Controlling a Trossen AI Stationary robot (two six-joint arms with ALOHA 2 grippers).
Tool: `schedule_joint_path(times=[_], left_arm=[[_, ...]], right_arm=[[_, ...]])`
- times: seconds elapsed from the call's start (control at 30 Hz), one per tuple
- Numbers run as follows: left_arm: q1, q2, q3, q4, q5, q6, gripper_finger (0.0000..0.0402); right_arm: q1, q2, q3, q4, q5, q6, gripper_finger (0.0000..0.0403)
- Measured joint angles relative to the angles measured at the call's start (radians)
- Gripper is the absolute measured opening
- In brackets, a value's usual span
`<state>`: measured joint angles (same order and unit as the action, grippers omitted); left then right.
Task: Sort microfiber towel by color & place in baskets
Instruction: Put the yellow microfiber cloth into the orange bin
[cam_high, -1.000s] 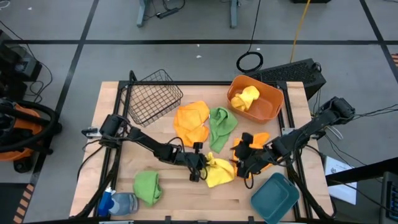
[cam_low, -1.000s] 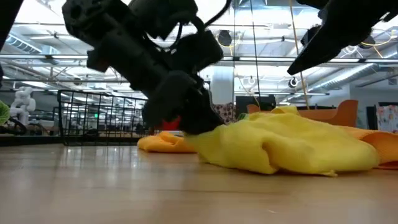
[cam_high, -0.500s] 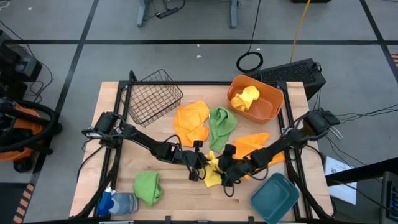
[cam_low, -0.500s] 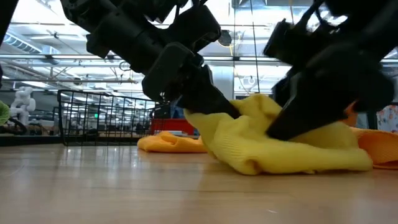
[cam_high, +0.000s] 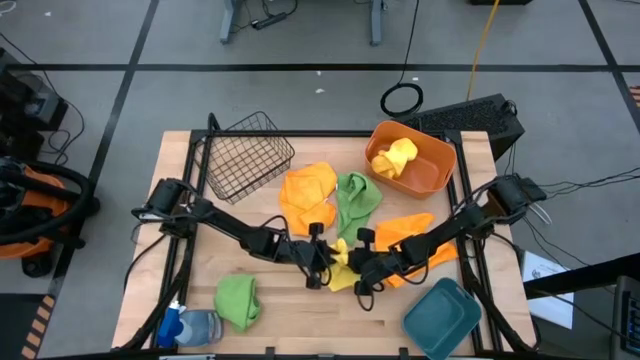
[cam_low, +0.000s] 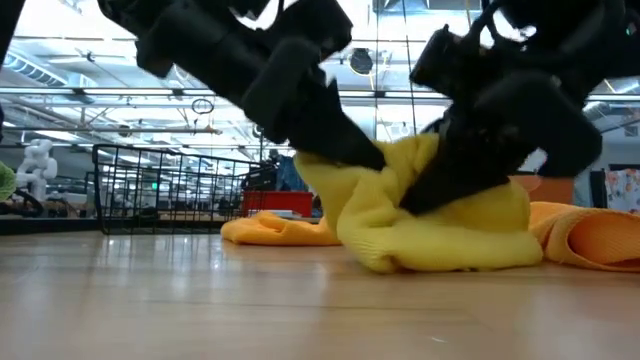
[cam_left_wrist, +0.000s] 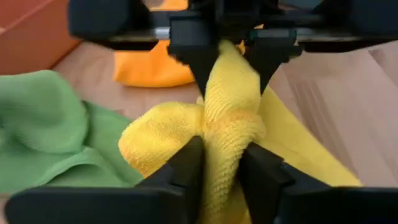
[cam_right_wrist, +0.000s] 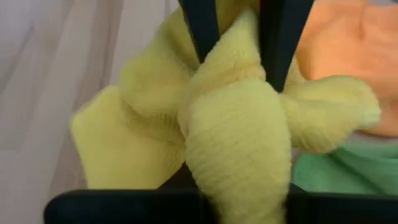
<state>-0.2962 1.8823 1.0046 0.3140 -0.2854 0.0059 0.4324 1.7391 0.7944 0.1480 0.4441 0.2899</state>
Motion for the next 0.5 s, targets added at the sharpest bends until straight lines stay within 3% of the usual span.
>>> schedule_joint_path(times=[0.27, 0.5], left_arm=[[-0.039, -0.155, 0.0, -0.193, -0.073, -0.08, 0.0204], [-0.079, -0.244, 0.001, -0.246, -0.128, -0.098, 0.0238]], right_arm=[[0.001, -0.102, 0.0, -0.045, -0.002, -0.113, 0.0007], [0.0, -0.236, 0.0, -0.181, 0.01, -0.186, 0.0008]])
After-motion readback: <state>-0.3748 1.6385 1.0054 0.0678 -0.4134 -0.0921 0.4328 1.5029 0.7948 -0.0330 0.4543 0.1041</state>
